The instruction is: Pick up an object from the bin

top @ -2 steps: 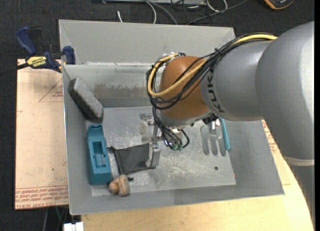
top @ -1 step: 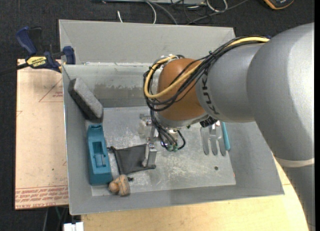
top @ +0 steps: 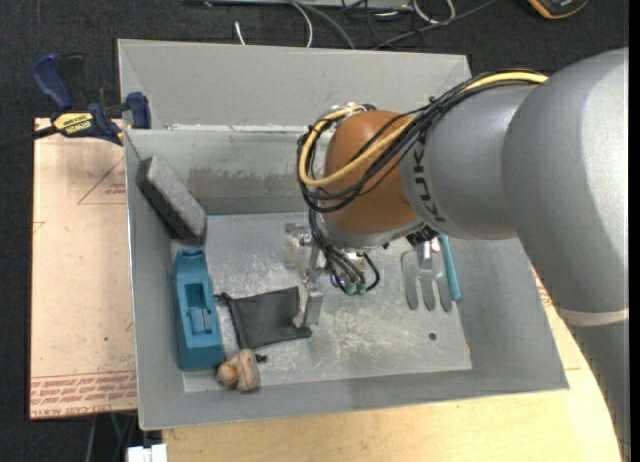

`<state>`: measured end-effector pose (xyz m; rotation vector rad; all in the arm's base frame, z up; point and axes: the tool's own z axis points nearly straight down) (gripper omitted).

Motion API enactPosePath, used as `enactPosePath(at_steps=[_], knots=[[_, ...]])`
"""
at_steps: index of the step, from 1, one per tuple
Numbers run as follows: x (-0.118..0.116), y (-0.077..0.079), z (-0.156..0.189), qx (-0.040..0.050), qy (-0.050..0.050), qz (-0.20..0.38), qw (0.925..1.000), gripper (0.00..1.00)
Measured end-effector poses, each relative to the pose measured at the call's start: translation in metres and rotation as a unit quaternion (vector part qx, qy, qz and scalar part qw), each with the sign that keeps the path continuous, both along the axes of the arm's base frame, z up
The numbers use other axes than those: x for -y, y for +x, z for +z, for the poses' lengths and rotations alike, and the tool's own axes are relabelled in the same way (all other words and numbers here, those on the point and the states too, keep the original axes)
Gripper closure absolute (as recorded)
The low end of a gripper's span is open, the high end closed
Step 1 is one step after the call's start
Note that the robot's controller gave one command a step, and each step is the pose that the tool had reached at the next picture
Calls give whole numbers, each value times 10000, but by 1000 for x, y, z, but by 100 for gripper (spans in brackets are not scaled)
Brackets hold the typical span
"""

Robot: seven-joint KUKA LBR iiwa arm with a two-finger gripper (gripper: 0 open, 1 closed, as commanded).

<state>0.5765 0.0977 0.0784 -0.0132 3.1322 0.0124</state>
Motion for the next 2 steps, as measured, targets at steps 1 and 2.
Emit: enactPosePath(at_steps=[1,2], knots=[[3,0,7,13,9,-10,10000,0],[10,7,9,11,11,-211,9998,0]])
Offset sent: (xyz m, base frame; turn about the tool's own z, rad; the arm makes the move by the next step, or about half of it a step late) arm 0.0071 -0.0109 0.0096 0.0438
